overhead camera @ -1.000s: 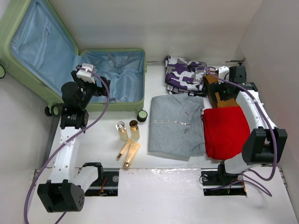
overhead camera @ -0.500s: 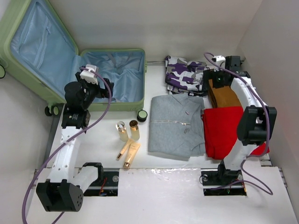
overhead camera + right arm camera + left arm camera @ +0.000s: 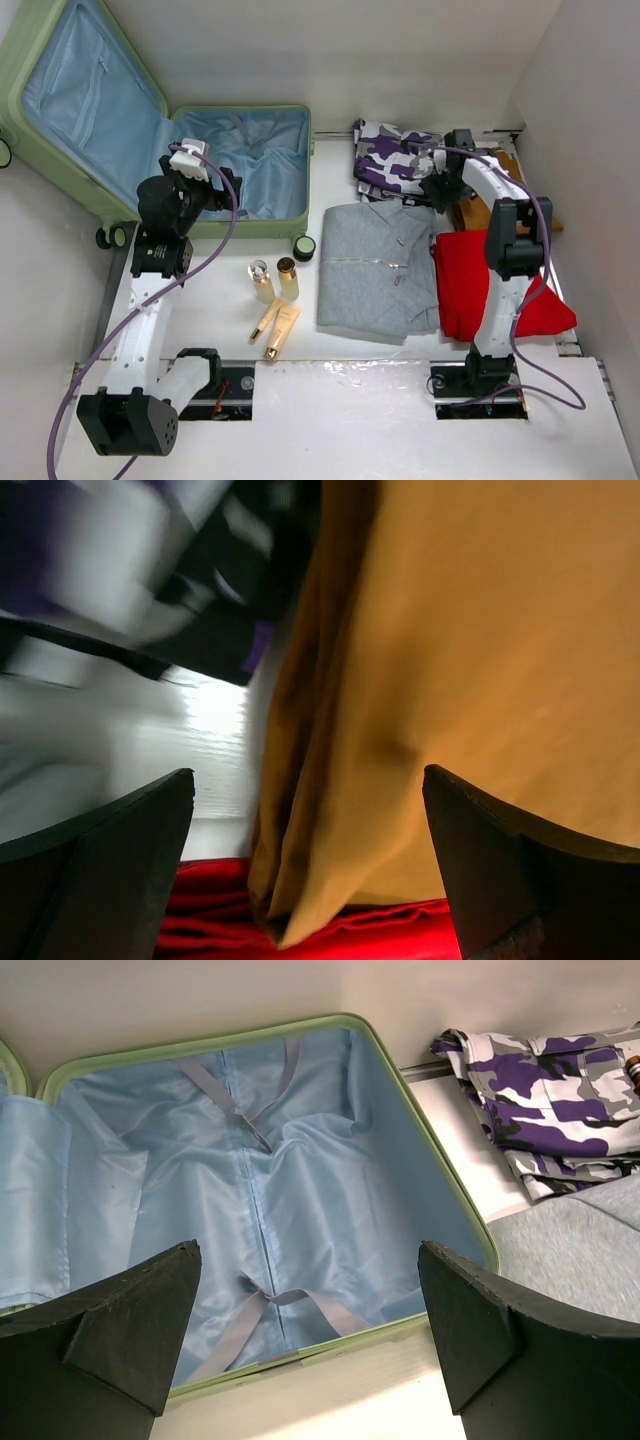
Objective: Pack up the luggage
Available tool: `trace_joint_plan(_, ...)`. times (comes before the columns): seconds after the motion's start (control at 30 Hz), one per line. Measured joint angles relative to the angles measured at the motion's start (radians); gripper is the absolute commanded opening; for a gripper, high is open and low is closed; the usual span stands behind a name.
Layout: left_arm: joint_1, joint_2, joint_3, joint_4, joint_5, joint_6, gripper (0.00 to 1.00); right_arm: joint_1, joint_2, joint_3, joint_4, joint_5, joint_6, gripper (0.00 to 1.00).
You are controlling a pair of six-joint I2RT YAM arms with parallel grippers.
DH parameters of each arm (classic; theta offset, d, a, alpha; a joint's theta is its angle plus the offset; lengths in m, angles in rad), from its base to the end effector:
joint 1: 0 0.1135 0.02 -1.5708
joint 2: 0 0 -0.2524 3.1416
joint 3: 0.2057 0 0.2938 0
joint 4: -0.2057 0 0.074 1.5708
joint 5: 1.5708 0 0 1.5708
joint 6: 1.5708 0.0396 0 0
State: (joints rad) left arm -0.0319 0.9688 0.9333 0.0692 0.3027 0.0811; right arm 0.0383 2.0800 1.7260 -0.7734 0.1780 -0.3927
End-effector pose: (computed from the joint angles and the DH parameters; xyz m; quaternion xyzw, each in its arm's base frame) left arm 0.2778 -0.0207 0.3751 0.1470 0.6799 -0.0873 0.7131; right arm 0.4820 0.0115 0.1884 -0.1887 0.9534 -0.1240 0.2003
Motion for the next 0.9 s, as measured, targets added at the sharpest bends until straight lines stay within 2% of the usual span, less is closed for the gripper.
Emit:
trace_joint_plan(0.33, 0.0, 0.005, 0.0, 0.0, -0.002, 0.0, 0.86, 0.001, 0.11, 0.021, -0.055, 0.202, -0.01, 1.0)
trace_joint_plan(0.4, 0.0, 0.005, 0.0, 0.0, -0.005, 0.001, 0.86, 0.002, 0.124, 0.038, -0.057, 0.231, -0.013, 0.96)
trace_joint_plan(0.43, 0.0, 0.005, 0.0, 0.0, -0.008, 0.003, 0.86, 0.002, 0.13, 0.044, -0.058, 0.237, -0.016, 0.91)
trace_joint_plan(0.47, 0.0, 0.005, 0.0, 0.0, -0.01, 0.004, 0.86, 0.003, 0.135, 0.05, -0.062, 0.239, -0.019, 0.76)
trace_joint_plan(0.53, 0.0, 0.005, 0.0, 0.001, -0.019, 0.008, 0.86, 0.003, 0.144, 0.054, -0.064, 0.232, -0.024, 0.56)
trace_joint_plan(0.57, 0.0, 0.005, 0.0, 0.0, -0.023, 0.01, 0.86, 0.003, 0.15, 0.054, -0.063, 0.233, -0.026, 0.24)
trace_joint_plan(0.6, 0.0, 0.005, 0.0, 0.001, -0.024, 0.011, 0.86, 0.003, 0.154, 0.054, -0.062, 0.234, -0.031, 0.0)
trace_joint_plan(0.77, 0.0, 0.005, 0.0, 0.002, -0.031, 0.017, 0.86, -0.008, 0.153, 0.063, -0.064, 0.227, -0.061, 0.0)
trace_joint_plan(0.9, 0.0, 0.006, 0.0, -0.003, -0.028, 0.031, 0.73, -0.039, 0.119, 0.059, -0.061, 0.139, -0.088, 0.0)
